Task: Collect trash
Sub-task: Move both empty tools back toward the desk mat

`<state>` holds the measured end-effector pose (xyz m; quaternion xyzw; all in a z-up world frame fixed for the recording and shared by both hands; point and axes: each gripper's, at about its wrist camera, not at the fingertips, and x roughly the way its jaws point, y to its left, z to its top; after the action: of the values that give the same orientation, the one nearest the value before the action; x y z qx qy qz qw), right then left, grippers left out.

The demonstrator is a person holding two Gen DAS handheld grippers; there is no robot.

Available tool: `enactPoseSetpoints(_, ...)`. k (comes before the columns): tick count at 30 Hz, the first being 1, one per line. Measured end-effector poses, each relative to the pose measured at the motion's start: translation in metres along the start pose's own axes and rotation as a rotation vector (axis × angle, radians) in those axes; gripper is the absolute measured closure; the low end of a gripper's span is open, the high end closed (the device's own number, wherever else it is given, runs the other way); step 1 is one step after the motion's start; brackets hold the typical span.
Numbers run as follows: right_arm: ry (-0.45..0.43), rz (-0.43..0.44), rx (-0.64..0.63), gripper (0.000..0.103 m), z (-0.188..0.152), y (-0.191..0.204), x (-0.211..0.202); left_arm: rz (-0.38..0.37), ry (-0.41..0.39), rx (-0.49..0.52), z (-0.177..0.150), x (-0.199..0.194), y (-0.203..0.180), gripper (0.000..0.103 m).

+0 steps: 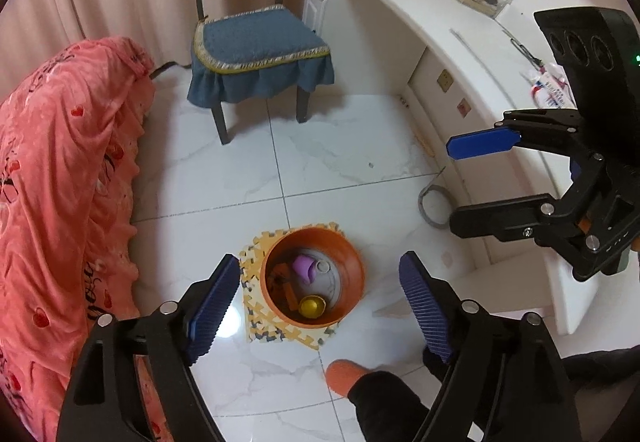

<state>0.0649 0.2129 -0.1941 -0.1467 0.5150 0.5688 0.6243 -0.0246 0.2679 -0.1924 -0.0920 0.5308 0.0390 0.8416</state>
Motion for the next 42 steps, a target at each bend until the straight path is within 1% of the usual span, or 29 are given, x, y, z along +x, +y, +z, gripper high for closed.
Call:
enactPoseSetpoints(2, -0.012, -0.001, 0.001, 0.017, -0.004, 0.002, -0.014, 0.010, -0.013, 0.007, 0.002, -0.008, -0.009, 0.015)
enactPoseSetpoints(4, -0.026, 0.002, 0.001, 0.016, -0.007, 0.003, -0.027, 0.008, -0.019, 0.016, 0.004, -0.016, -0.019, 0.014)
enactPoseSetpoints(7, -0.041, 0.002, 0.001, 0.014, -0.015, 0.005, -0.049, 0.026, -0.028, 0.042, 0.005, -0.025, -0.036, 0.008)
enactPoseSetpoints(11, -0.070, -0.001, 0.011, 0.013, -0.029, 0.005, -0.081, 0.020, -0.041, 0.061, 0.007, -0.040, -0.057, 0.008)
enactPoseSetpoints(18, -0.114, -0.021, 0.032, 0.012, -0.054, -0.003, -0.133, 0.032, -0.065, 0.100, 0.011, -0.061, -0.090, 0.008)
enactPoseSetpoints(21, -0.145, -0.024, 0.046, 0.012, -0.061, -0.005, -0.155, 0.033, -0.084, 0.110, 0.013, -0.071, -0.105, 0.008)
enactPoseSetpoints(25, -0.195, -0.048, 0.055, 0.010, -0.074, -0.008, -0.189, 0.027, -0.109, 0.145, 0.017, -0.083, -0.129, 0.008)
enactPoseSetpoints(33, -0.287, -0.101, 0.091, 0.008, -0.103, -0.022, -0.240, 0.006, -0.149, 0.249, 0.031, -0.092, -0.173, 0.008)
enactPoseSetpoints(42, -0.372, -0.186, 0.187, 0.008, -0.144, -0.058, -0.291, -0.050, -0.163, 0.369, 0.048, -0.084, -0.222, 0.008)
